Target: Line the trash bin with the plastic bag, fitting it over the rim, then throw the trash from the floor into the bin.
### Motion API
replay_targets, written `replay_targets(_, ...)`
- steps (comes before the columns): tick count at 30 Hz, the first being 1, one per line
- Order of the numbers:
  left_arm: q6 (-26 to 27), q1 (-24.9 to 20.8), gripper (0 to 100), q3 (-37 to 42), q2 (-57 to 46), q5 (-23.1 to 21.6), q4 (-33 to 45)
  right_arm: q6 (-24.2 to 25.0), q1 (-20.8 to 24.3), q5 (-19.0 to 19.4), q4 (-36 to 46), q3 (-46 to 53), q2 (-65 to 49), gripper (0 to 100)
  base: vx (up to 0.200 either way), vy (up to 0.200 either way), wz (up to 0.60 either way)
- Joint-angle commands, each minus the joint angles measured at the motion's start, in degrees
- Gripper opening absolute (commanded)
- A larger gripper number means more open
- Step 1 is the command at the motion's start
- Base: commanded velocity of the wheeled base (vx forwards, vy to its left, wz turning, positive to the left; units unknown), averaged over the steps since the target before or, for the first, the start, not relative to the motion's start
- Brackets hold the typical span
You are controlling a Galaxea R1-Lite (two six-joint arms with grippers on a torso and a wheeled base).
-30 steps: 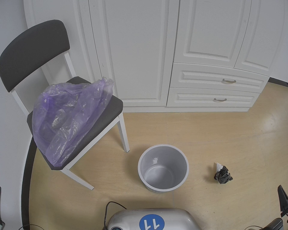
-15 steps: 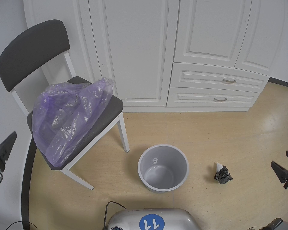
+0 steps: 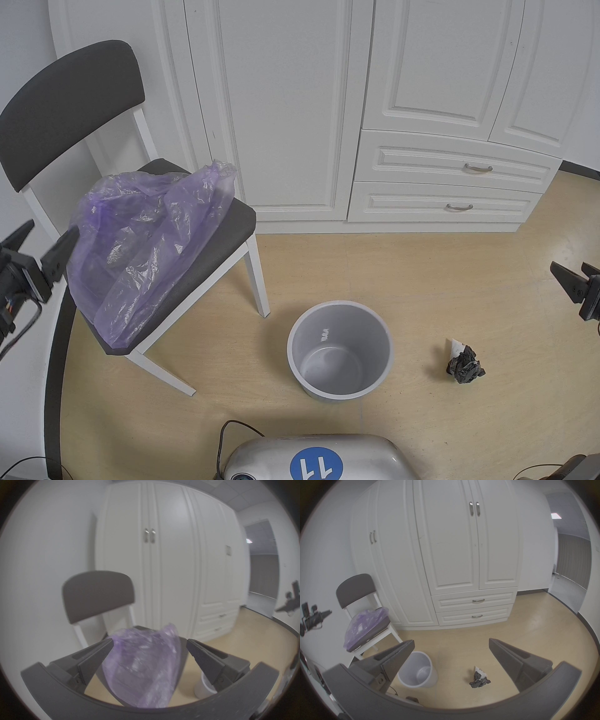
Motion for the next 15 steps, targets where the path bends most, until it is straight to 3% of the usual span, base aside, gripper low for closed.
replay_targets(1,7.44,9.09,100,9.99,1.66,-14.78,-0.71,5.00,5.91,-7.76,-6.27,-0.90,6.92,100,0.000,0.000,0.00)
replay_targets(2,10.43,9.09,100,10.17,1.22,-14.60,1.14,4.65,7.76,-9.07,-6.10,-0.81,6.66,100,0.000,0.000,0.00)
replay_targets(7,14.38,9.09,100,9.46,-1.32,-14.51,10.28,4.03,11.89,-11.80,-5.30,0.42,5.87,100,0.000,0.000,0.00)
replay_targets(8,16.49,9.18,100,8.32,-2.47,-14.25,16.25,3.77,12.68,-12.59,-5.30,1.12,6.40,100,0.000,0.000,0.00)
replay_targets(11,20.10,8.74,100,6.39,-5.10,-8.71,25.48,3.59,12.77,-12.77,-5.30,1.65,7.45,100,0.000,0.000,0.00)
replay_targets(13,20.10,8.74,100,6.39,-5.10,-8.71,25.48,3.59,12.77,-12.77,-5.30,1.65,7.45,100,0.000,0.000,0.00)
replay_targets(14,22.12,3.90,100,4.54,-5.89,-1.94,33.48,3.59,12.86,-12.68,-5.39,1.73,8.95,100,0.000,0.000,0.00)
replay_targets(15,22.03,2.14,100,4.36,-5.54,-0.54,34.53,3.59,12.86,-12.59,-5.39,1.82,9.21,100,0.000,0.000,0.00)
